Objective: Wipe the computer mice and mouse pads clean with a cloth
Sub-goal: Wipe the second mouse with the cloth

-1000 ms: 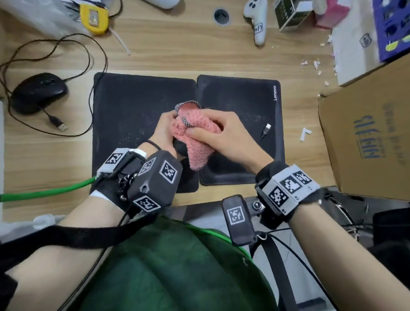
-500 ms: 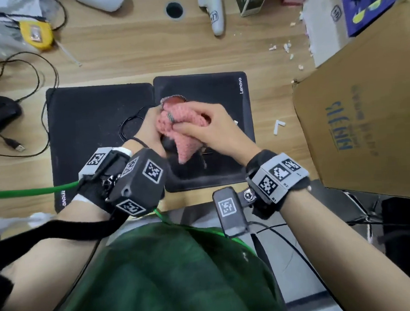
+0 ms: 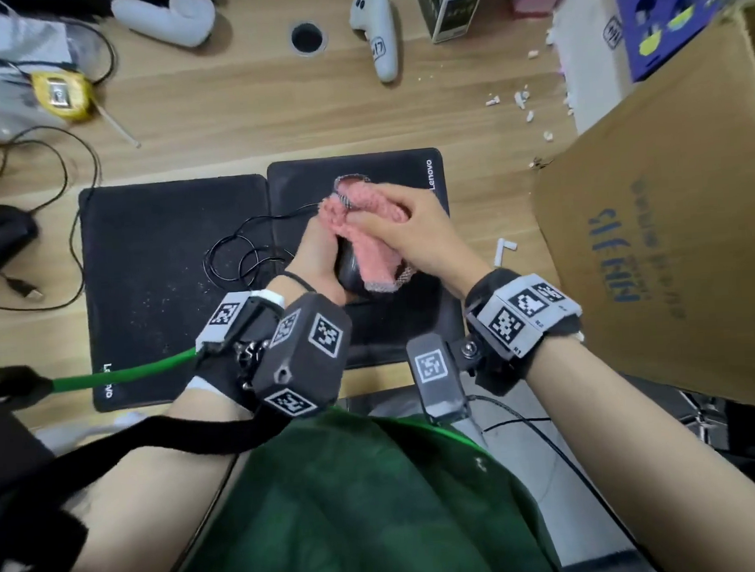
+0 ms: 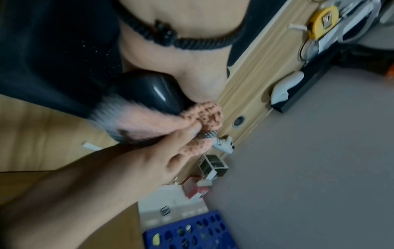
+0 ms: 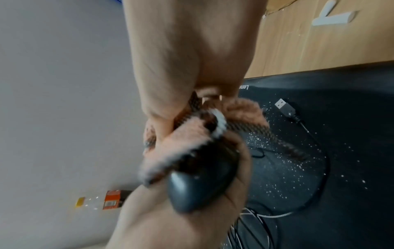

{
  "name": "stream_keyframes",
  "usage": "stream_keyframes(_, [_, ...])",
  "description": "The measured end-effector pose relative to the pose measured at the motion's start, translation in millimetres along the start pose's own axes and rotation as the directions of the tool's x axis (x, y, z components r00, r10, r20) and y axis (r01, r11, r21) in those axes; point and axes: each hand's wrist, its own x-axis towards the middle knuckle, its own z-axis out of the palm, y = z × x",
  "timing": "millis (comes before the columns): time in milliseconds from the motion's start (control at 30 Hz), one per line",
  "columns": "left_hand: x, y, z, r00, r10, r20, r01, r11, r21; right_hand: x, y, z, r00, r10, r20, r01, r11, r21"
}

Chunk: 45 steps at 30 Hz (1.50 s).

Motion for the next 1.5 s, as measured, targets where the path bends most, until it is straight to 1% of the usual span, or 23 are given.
stream_keyframes(33, [-1.7, -1.2, 4.4, 0.998, -0.017, 0.056, 0.016, 1.0, 0.006, 4.4, 0.8, -3.2, 0.998, 0.033, -0.046, -0.033, 0.999, 0.004])
stream_keyframes(100, [0.7, 2.1, 4.4, 0.995, -0.028, 0.101, 0.03, 0.999, -0.019, 8.2, 2.1, -8.1, 0.995, 0.065, -0.071, -0.065, 0.998, 0.0])
stream_keyframes(167, [5.0, 11.3, 0.5, 0.996, -0.036, 0.082, 0.04, 0.998, -0.043, 4.6, -2.4, -11.8, 0.999, 0.052, 0.007, -0.052, 0.999, 0.011])
stream_keyframes(267, [11.2, 27.0, -15.2, 1.0, -0.014, -0.021, 0.011, 0.991, -0.131, -3.1, -15.2, -11.5, 0.981, 0.01, 0.192, -0.007, 1.0, -0.013])
stream_keyframes(333, [13.4, 29.9, -24.1, 0.999, 0.02, -0.035, -0.025, 0.988, -0.151, -3.3, -20.4, -5.0, 0.973, 0.01, 0.231, 0.001, 0.999, -0.049])
stream_keyframes(367, [10.6, 28.4, -26.1, 1.0, 0.019, -0.02, -0.022, 0.988, -0.153, -1.6, -22.3, 1.0, 0.978, 0.015, 0.209, -0.004, 0.999, -0.052])
stream_keyframes(500, [-3.0, 16.6, -35.5, 0.991, -0.019, 0.132, 0.041, 0.985, -0.165, 11.2, -21.6, 31.2, 0.998, 0.066, 0.011, -0.065, 0.996, -0.061])
stream_keyframes(567, [-10.1, 21.1, -46.6, 0.99, -0.019, 0.139, 0.043, 0.983, -0.177, 13.6, -23.7, 43.6, 0.998, 0.063, 0.012, -0.062, 0.994, -0.093])
stream_keyframes(633, [-14.4, 33.0, -66.5, 0.997, -0.019, 0.07, 0.031, 0.985, -0.171, 9.4, -28.2, 54.9, 0.995, 0.018, 0.103, -0.011, 0.998, -0.069])
stream_keyframes(700, [-15.5, 47.3, -87.0, 0.999, -0.018, -0.04, 0.01, 0.984, -0.178, 1.2, -32.5, 67.4, 0.982, -0.015, 0.188, 0.025, 0.998, -0.051])
stream_keyframes(800, [-25.2, 57.6, -105.2, 0.994, -0.013, -0.113, -0.005, 0.987, -0.16, -5.8, -34.6, 89.4, 0.973, -0.02, 0.232, 0.031, 0.998, -0.045])
stream_keyframes(833, [-28.1, 55.6, -109.1, 0.997, -0.004, -0.076, -0.007, 0.991, -0.135, -5.2, -36.0, 97.0, 0.976, -0.02, 0.217, 0.03, 0.999, -0.043])
stream_keyframes(900, [-35.6, 46.8, -111.1, 0.998, -0.011, 0.056, 0.016, 0.996, -0.091, -0.6, -39.8, 109.2, 0.989, -0.022, 0.147, 0.031, 0.998, -0.055])
stream_keyframes(933, [-40.6, 44.0, -113.0, 0.998, 0.011, 0.069, -0.006, 0.998, -0.067, 1.9, -42.1, 114.8, 0.994, -0.014, 0.104, 0.02, 0.998, -0.057])
stream_keyframes(967, [-44.0, 41.7, -115.9, 0.993, 0.02, 0.113, -0.013, 0.998, -0.059, 3.7, -43.7, 119.5, 0.998, 0.0, 0.07, 0.003, 0.999, -0.048])
stream_keyframes(1067, [-51.0, 52.7, -130.9, 0.975, -0.017, 0.221, 0.03, 0.998, -0.054, 3.7, -47.6, 131.2, 0.999, 0.017, 0.042, -0.016, 0.999, -0.028])
stream_keyframes(1133, [-51.5, 65.6, -143.7, 0.982, -0.019, 0.189, 0.03, 0.998, -0.056, -0.3, -50.5, 138.1, 0.996, 0.014, 0.088, -0.012, 1.0, -0.025])
stream_keyframes(1233, [-51.5, 76.7, -157.0, 0.994, 0.002, 0.11, 0.014, 0.99, -0.143, -1.3, -54.9, 148.3, 0.982, 0.003, 0.189, 0.006, 0.999, -0.048])
stream_keyframes(1267, [-51.7, 75.9, -157.6, 0.994, 0.022, 0.11, -0.007, 0.991, -0.135, 1.4, -56.1, 150.3, 0.983, -0.005, 0.185, 0.017, 0.998, -0.067])
stream_keyframes(1333, [-51.0, 66.9, -152.9, 0.988, 0.051, 0.145, -0.047, 0.998, -0.031, 10.0, -57.0, 150.1, 0.995, -0.011, 0.1, 0.018, 0.997, -0.069])
stream_keyframes(1400, [-52.8, 55.8, -142.7, 0.984, 0.016, 0.18, -0.02, 1.0, 0.018, 17.3, -55.6, 144.7, 1.0, 0.028, 0.012, -0.027, 0.999, -0.037])
stream_keyframes(1467, [-54.7, 54.1, -139.1, 0.977, 0.013, 0.211, -0.018, 1.0, 0.022, 17.3, -54.5, 141.4, 0.999, 0.035, 0.003, -0.035, 0.998, -0.048])
stream_keyframes(1500, [-56.2, 57.2, -138.7, 0.98, 0.011, 0.201, -0.009, 1.0, -0.007, 14.6, -54.5, 140.7, 0.999, 0.021, 0.024, -0.019, 0.998, -0.062])
